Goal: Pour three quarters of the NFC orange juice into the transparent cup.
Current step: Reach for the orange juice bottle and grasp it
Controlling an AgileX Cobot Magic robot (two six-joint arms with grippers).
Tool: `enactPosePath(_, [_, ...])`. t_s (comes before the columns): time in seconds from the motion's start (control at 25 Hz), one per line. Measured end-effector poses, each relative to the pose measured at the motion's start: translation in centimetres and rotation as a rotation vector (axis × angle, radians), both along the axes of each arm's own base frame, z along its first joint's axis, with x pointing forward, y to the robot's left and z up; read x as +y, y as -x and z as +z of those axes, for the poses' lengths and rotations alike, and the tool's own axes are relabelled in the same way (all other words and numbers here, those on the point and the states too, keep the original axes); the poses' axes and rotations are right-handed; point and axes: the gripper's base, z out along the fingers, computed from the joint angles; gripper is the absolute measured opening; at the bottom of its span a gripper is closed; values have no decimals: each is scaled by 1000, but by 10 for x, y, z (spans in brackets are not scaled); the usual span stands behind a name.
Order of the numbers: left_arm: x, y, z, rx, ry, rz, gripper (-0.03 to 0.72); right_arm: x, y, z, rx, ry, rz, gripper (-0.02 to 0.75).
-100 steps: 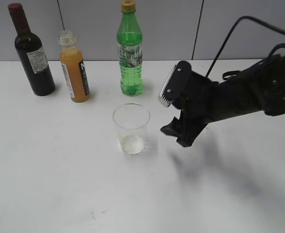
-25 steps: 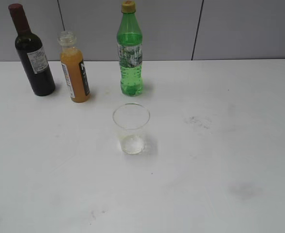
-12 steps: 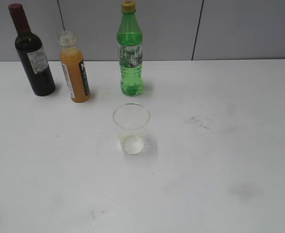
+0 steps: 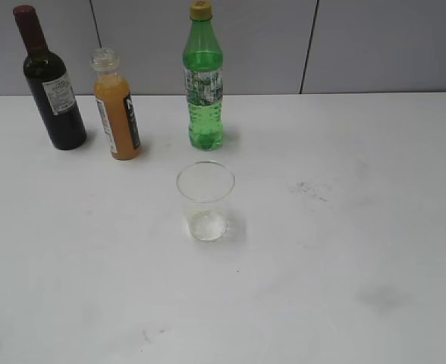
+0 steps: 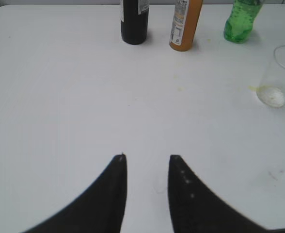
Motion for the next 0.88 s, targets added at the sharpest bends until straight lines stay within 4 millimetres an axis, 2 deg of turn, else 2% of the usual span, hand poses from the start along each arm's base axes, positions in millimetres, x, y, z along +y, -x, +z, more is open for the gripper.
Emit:
enactPosePath(0.32, [-1,0,0,0,14,-9,240,0,0,0,0,-1,0,510])
enactPosePath(0.4, [-1,0,0,0,15,-10,264,0,0,0,0,-1,0,510])
enactPosePath(0.48, [-2,0,0,-1,20,-12,361,0,0,0,0,-1,0,510])
enactPosePath(0.6, [-3,0,1,-1,32,-20,588,0,0,0,0,-1,0,510])
enactPosePath(0.64, [-3,0,1,-1,34,-21,630,0,0,0,0,-1,0,510])
enactPosePath(0.76, [-3,0,1,0,35,-22,671,0,0,0,0,-1,0,510])
enactPosePath(0.88, [-4,0,1,-3,38,-23,678,0,0,0,0,-1,0,510])
